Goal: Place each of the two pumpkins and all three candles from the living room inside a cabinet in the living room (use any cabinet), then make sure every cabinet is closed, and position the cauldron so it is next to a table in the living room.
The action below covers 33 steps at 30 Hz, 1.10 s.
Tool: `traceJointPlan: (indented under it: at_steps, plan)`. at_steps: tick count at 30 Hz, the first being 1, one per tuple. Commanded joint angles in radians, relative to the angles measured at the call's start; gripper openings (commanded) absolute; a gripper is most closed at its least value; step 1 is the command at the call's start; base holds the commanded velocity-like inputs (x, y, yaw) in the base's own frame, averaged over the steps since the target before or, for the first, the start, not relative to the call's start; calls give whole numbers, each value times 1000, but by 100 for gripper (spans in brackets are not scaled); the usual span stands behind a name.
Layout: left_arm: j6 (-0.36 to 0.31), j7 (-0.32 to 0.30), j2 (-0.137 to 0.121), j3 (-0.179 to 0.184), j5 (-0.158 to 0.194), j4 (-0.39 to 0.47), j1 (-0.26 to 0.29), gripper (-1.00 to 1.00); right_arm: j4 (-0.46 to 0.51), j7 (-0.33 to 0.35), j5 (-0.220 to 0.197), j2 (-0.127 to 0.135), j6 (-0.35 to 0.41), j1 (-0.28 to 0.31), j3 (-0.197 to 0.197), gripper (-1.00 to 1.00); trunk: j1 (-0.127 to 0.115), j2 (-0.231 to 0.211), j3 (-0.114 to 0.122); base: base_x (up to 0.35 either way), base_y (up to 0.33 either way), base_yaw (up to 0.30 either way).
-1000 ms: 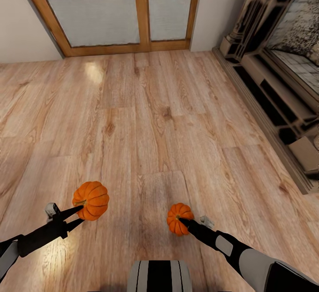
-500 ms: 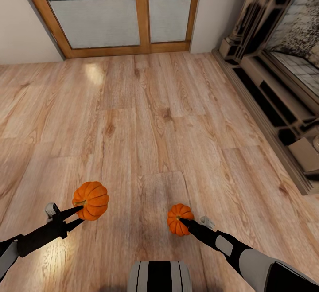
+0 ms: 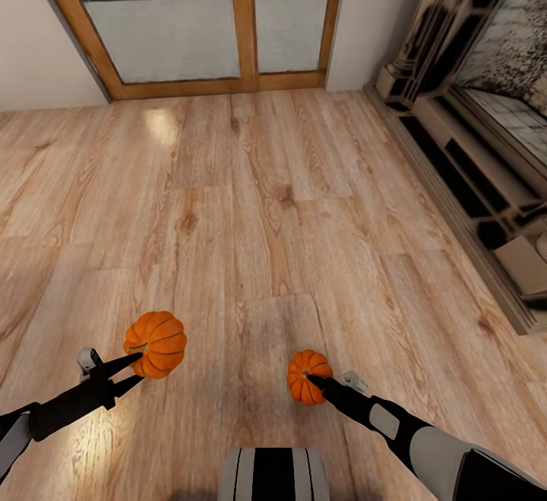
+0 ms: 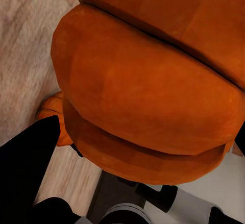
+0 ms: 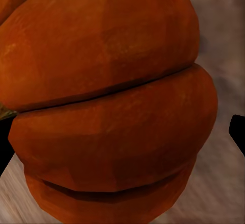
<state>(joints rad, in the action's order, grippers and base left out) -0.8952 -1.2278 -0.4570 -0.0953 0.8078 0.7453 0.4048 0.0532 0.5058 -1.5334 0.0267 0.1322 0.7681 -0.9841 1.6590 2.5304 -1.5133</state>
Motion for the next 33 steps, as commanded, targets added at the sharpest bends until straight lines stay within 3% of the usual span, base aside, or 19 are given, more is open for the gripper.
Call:
traceJointPlan:
  at_steps: [1, 12, 13, 33]
  plan:
    - [-7, 1, 0, 0, 4, 0, 0, -100, -2, -2, -10, 1, 4, 0, -5, 100, 0, 0, -1, 0, 0, 0]
    - [-7, 1, 0, 0, 4, 0, 0, -100, -2, -3, -10, 1, 4, 0, -5, 100, 0, 0, -1, 0, 0, 0]
    - [-7, 1, 0, 0, 4, 0, 0, -100, -2, -3, -10, 1, 4, 0, -5, -100, 0, 0, -1, 0, 0, 0]
    - [-7, 1, -1, 0, 5, 0, 0, -100, -2, -6, -9, -1, 3, 0, -5, -100, 0, 0, -1, 0, 14, 0]
